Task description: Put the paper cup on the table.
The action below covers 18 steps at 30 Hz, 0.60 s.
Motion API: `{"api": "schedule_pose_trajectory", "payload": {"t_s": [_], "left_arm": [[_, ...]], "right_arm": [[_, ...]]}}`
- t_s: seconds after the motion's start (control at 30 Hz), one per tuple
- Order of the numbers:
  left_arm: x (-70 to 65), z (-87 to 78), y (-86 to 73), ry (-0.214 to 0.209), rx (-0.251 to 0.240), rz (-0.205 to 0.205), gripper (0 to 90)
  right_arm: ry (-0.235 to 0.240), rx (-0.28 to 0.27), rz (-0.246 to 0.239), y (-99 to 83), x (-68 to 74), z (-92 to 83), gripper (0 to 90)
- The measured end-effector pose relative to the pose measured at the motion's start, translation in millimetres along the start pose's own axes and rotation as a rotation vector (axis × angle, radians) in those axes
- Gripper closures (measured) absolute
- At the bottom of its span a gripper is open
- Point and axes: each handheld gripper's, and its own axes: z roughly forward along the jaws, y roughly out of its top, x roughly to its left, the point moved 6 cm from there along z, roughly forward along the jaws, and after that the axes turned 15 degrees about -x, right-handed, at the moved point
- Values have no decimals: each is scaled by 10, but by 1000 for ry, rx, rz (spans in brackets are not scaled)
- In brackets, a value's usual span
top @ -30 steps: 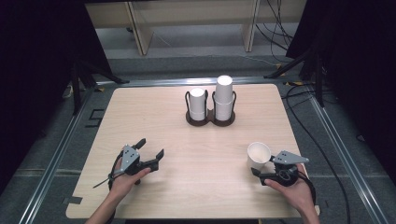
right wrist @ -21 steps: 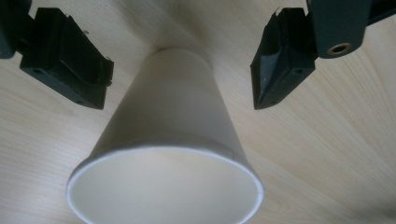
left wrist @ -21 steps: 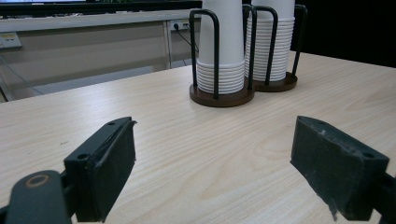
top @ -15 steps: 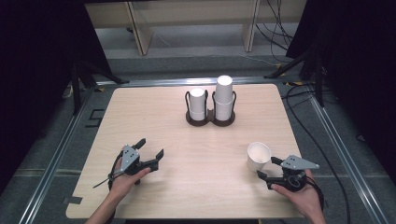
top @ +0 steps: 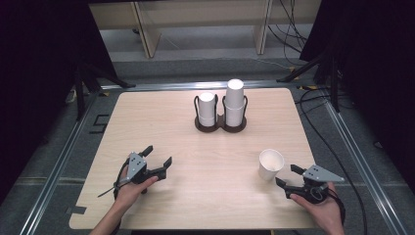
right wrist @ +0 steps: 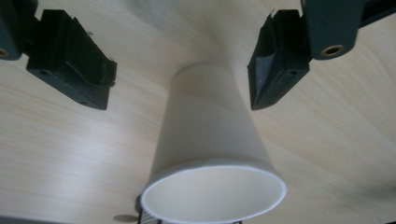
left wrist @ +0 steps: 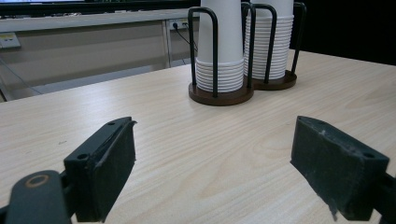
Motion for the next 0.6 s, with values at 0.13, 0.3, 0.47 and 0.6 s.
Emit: {"api": "schedule_pose_trajectory", "payload": {"t_s": [0.13,0.3,0.47,0.6], "left_arm": [[-1,0,-1,-6,2,5,135],[-8,-18,-4,0,25,6,134],[-16,-2,-10,-11,11,7,135],[-85,17,7,-28,3,-60,135]], "right_arm": [[-36,-52,-46,26,-91,-8,276],[-101,-97,-28,44,-143,-17,334],[-152,-178,-10,71,-172,7,384],[-184,-208,-44,85,-214,-1,398]]}}
